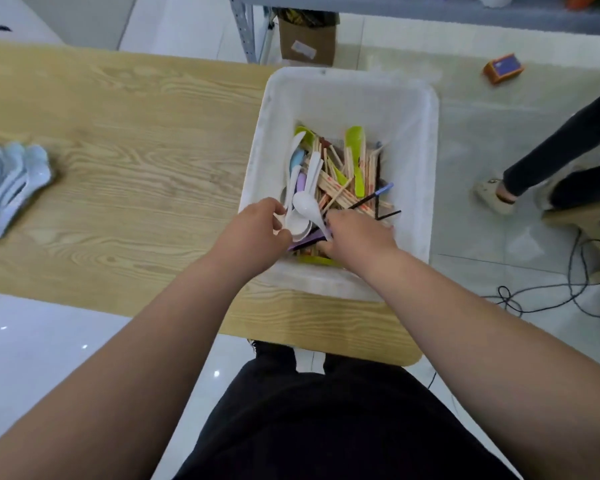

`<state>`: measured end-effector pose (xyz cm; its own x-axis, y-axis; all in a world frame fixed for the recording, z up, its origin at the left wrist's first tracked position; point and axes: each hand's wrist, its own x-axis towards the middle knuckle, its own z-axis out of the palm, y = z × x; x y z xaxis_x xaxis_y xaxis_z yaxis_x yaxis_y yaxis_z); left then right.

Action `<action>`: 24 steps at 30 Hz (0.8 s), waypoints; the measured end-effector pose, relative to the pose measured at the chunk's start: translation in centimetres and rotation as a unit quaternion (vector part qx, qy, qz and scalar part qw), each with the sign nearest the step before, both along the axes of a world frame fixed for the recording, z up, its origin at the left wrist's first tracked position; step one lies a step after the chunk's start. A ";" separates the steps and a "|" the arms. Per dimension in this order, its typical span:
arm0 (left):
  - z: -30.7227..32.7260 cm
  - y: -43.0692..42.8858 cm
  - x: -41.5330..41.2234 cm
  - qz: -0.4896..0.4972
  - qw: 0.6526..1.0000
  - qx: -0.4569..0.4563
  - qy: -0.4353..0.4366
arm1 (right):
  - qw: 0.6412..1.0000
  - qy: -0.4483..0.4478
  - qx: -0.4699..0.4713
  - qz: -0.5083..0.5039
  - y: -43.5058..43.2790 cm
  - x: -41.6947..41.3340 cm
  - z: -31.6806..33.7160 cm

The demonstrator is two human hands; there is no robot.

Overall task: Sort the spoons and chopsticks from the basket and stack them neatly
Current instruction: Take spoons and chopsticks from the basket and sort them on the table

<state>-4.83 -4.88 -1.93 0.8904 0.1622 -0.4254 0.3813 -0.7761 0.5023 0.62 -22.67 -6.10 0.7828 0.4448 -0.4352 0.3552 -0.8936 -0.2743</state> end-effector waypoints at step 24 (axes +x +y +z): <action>-6.5 -3.4 4.4 -0.056 0.977 0.189 0.077 | 0.950 0.111 0.224 -0.186 -5.3 -0.5 1.0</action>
<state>-0.42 -8.28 -8.45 0.8416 0.2396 -0.4841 0.3323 -0.9362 0.1142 0.11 -27.97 -5.13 0.8332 0.3346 -0.4402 -0.0730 -0.7226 -0.6874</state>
